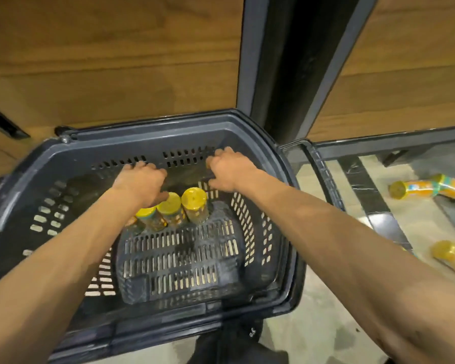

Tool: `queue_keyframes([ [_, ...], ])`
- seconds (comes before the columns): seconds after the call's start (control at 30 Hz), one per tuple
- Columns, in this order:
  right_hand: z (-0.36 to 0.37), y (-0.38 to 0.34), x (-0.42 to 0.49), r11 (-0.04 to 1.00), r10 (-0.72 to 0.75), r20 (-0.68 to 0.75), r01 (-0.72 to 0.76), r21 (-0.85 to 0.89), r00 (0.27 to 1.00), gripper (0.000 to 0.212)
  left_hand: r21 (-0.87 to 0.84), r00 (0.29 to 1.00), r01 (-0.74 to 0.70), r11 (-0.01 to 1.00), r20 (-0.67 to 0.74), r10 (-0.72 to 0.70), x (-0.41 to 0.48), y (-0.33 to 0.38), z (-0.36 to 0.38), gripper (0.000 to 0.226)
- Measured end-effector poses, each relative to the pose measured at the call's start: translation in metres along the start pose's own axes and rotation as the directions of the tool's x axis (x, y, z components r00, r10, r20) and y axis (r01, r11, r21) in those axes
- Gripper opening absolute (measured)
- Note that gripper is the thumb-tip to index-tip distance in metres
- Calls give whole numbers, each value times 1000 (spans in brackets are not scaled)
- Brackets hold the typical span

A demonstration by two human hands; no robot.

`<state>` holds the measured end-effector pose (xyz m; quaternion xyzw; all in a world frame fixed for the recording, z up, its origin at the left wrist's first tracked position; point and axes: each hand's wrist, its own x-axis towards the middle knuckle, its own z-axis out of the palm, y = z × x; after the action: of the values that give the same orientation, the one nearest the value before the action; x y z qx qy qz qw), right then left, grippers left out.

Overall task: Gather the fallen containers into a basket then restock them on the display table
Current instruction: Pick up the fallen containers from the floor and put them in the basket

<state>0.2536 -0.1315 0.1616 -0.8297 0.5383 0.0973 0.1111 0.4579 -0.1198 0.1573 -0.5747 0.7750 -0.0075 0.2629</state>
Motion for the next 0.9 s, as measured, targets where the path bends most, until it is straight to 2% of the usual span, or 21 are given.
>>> queue_keyframes([
  [0.07, -26, 0, -11, 999, -27, -16, 26, -46, 1000, 51, 44, 1000, 22, 999, -19, -21, -11, 2, -26, 55],
  [0.23, -86, 5, -44, 996, -42, -141, 30, -86, 989, 45, -2, 991, 28, 1000, -128, -28, -38, 3, -90, 53],
  [0.5, -138, 70, -119, 985, 169, -215, -175, -9, 962, 46, 34, 952, -40, 999, -303, 48, -64, 33, -176, 52],
  [0.7, -140, 155, -203, 918, 396, -196, -385, 95, 897, 50, 123, 873, -178, 976, -439, 215, -62, 114, -237, 51],
  [0.9, -100, 228, -315, 808, 585, -114, -566, 161, 803, 54, 223, 790, -332, 917, -466, 399, -63, 235, -281, 52],
])
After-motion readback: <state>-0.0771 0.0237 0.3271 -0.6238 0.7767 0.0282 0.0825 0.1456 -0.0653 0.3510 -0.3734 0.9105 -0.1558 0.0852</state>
